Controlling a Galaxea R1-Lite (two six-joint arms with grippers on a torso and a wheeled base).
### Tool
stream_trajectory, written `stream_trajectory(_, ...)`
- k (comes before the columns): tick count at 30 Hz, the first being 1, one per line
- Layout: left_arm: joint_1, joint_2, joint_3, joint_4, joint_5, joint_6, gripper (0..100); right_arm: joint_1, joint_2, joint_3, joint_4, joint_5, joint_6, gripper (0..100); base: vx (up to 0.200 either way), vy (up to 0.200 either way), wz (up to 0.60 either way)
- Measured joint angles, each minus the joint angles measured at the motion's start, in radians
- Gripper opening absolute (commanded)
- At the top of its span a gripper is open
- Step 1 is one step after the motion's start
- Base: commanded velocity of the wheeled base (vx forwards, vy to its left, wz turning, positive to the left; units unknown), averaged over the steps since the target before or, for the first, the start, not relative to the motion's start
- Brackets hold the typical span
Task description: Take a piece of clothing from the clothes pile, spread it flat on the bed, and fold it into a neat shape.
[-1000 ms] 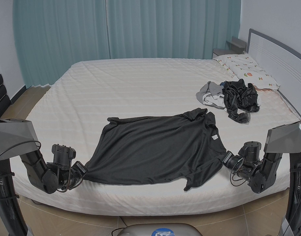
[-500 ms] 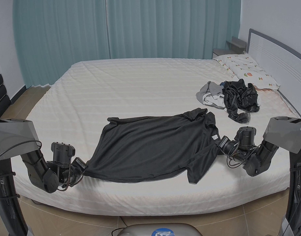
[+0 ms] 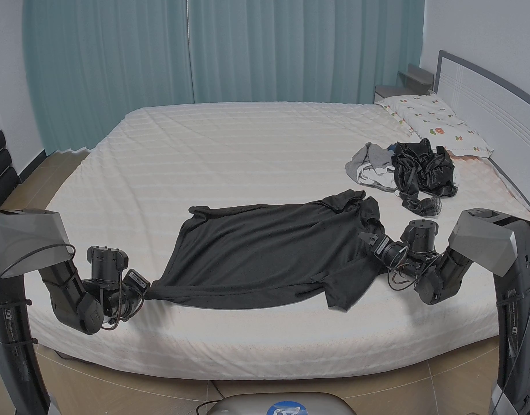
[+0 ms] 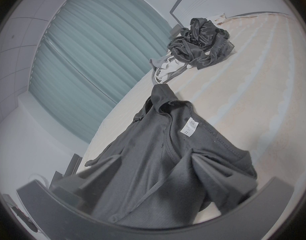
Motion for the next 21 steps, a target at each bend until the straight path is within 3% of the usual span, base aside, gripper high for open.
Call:
stream_trajectory(10, 0.039, 0.027, -0.027, -0.019, 0.0, -0.001, 0, -0.028, -0.064, 0.197, -0.079, 0.118, -0.065, 100, 0.0, 0.0, 0.0)
stream_trajectory(21, 0.055, 0.045, -0.044, -0.02, 0.0, -0.001, 0, 0.024, -0.057, 0.254, -0.104, 0.136, -0.091, 100, 0.0, 0.0, 0.0)
